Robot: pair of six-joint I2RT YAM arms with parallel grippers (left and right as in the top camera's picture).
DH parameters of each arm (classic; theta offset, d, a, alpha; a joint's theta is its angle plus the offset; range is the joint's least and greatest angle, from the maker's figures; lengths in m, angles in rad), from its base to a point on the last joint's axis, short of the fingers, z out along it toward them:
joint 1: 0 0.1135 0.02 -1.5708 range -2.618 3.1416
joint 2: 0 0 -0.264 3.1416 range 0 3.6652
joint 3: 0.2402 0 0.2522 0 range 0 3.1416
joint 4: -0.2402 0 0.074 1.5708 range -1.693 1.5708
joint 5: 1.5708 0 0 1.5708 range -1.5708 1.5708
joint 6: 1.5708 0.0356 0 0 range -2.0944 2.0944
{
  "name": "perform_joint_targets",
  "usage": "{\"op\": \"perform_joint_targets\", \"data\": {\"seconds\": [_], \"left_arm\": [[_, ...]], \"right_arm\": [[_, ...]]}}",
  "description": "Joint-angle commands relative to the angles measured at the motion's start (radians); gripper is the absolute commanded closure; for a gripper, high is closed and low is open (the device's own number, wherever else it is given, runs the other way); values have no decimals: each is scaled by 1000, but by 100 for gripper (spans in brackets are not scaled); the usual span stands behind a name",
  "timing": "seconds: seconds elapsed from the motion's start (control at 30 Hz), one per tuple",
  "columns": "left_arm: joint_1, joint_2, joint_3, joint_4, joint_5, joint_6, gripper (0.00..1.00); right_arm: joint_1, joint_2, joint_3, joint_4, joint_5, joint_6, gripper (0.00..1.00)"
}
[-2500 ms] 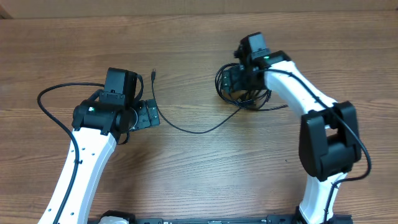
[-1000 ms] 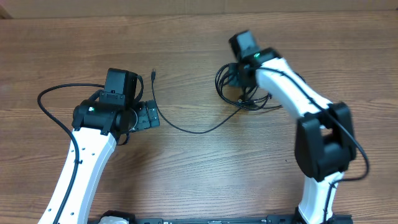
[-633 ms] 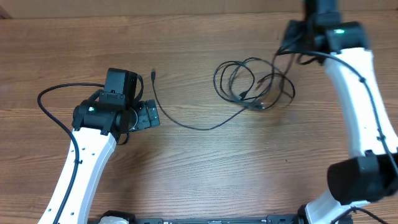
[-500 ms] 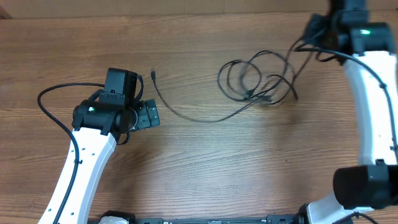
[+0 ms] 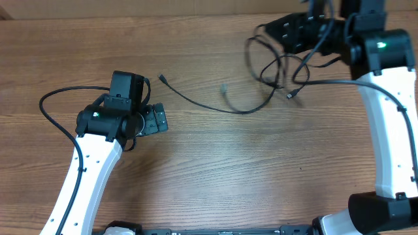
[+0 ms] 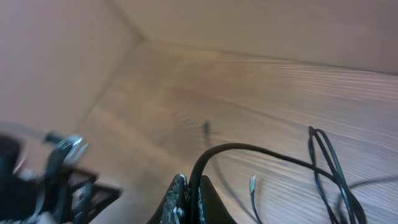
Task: Untangle cables
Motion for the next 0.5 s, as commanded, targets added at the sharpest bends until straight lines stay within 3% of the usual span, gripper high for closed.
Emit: {"op": "perform_joint_targets", "data": {"seconds": [0.0,0.1,0.27,0.47], "left_arm": [[3,-11,-2,7,5,-3,0],[3,-11,-2,52,25,-3,0],[3,-8,-2,315,163,30,0],[1,48,-2,636,435,250,0]], "right_arm": [[20,-28,71,11,-63,-42,96],[23,-29,145,-4,-63,-31,96],[71,-30,301,-97,-62,-21,96],[147,-31,317,-128,-87,3,96]]}}
